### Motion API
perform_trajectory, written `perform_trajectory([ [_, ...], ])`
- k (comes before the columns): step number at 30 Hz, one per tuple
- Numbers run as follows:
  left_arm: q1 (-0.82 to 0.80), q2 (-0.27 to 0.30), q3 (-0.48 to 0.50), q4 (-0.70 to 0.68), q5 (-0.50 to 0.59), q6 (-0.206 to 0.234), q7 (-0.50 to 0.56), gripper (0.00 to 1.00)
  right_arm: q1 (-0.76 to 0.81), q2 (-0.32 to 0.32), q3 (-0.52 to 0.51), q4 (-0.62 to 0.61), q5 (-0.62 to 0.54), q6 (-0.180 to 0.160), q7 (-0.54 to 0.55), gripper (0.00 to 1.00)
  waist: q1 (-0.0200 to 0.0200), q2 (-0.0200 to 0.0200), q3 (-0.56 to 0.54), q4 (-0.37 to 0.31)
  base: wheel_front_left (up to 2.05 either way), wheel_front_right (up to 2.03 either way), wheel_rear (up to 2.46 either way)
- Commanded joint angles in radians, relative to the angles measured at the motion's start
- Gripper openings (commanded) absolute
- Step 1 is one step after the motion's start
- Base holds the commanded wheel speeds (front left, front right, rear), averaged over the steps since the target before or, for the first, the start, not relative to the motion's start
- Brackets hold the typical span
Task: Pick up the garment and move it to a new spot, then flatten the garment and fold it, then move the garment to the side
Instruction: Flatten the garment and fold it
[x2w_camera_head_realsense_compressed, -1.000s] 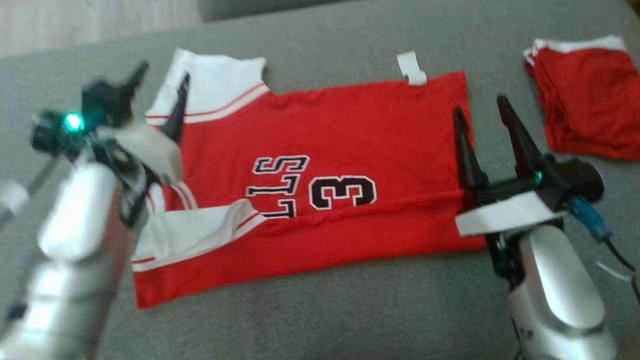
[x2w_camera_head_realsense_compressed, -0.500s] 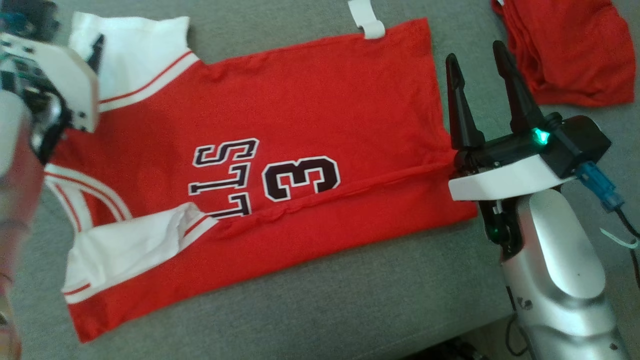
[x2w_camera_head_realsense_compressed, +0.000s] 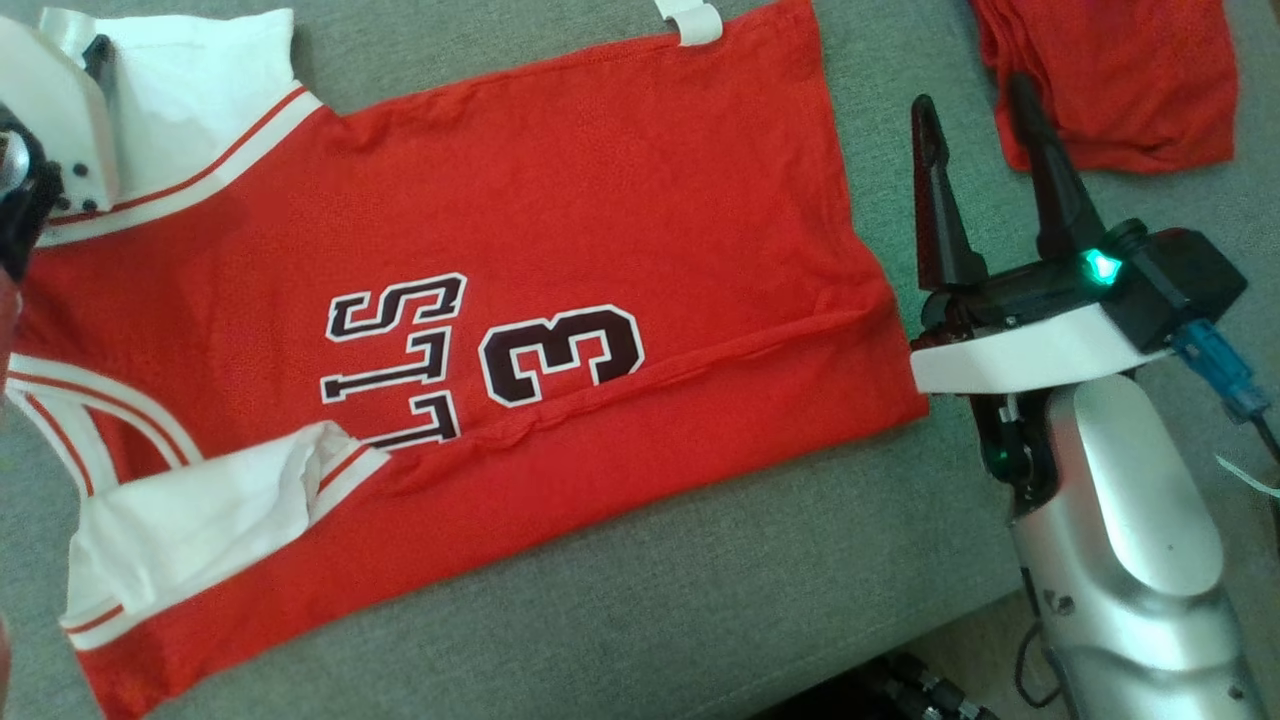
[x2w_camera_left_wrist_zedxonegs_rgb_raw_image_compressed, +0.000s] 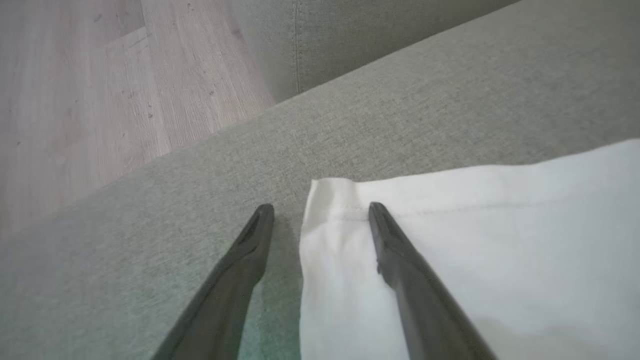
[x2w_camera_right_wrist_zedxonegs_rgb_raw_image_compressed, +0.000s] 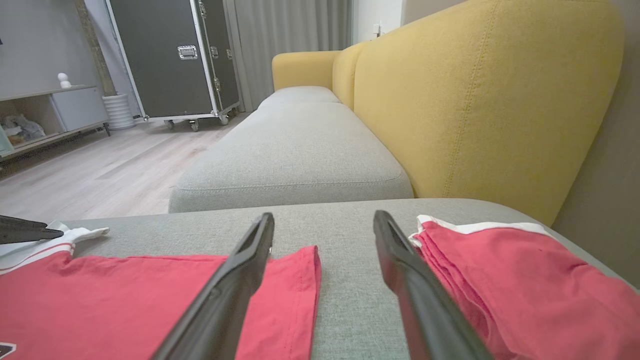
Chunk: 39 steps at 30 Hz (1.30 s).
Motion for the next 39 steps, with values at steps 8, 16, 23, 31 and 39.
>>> perform_trajectory([
  [8, 0.007, 0.029, -0.101, -0.064, -0.062, 0.002, 0.027, 0.0, -0.017, 0.0, -0.032, 0.009, -0.036, 0.003, -0.006, 1.0, 0.0, 0.0, -0.021, 0.039, 0.0, 0.0, 0.0],
  [16, -0.001, -0.017, -0.128, -0.087, -0.053, 0.002, -0.179, 0.0, -0.067, -0.001, -0.07, 0.096, -0.096, 0.003, 0.006, 1.0, 0.0, 0.0, -0.1, 0.122, 0.0, 0.0, 0.0],
  [23, 0.01, -0.078, -0.159, -0.122, -0.025, 0.007, -0.346, 0.0, -0.147, -0.076, -0.063, 0.243, -0.085, 0.003, 0.146, 1.0, 0.0, 0.0, -0.165, 0.231, 0.0, 0.0, 0.0],
  [31, 0.055, -0.119, -0.208, -0.228, -0.017, 0.005, -0.396, 0.0, -0.269, -0.168, -0.069, 0.483, 0.013, 0.003, 0.342, 1.0, 0.0, 0.0, -0.173, 0.344, 0.0, 0.0, 0.0],
  [39, 0.083, -0.134, -0.242, -0.337, -0.019, 0.004, -0.376, 0.0, -0.351, -0.25, -0.058, 0.679, 0.018, 0.003, 0.394, 1.0, 0.0, 0.0, -0.151, 0.419, 0.0, 0.0, 0.0],
])
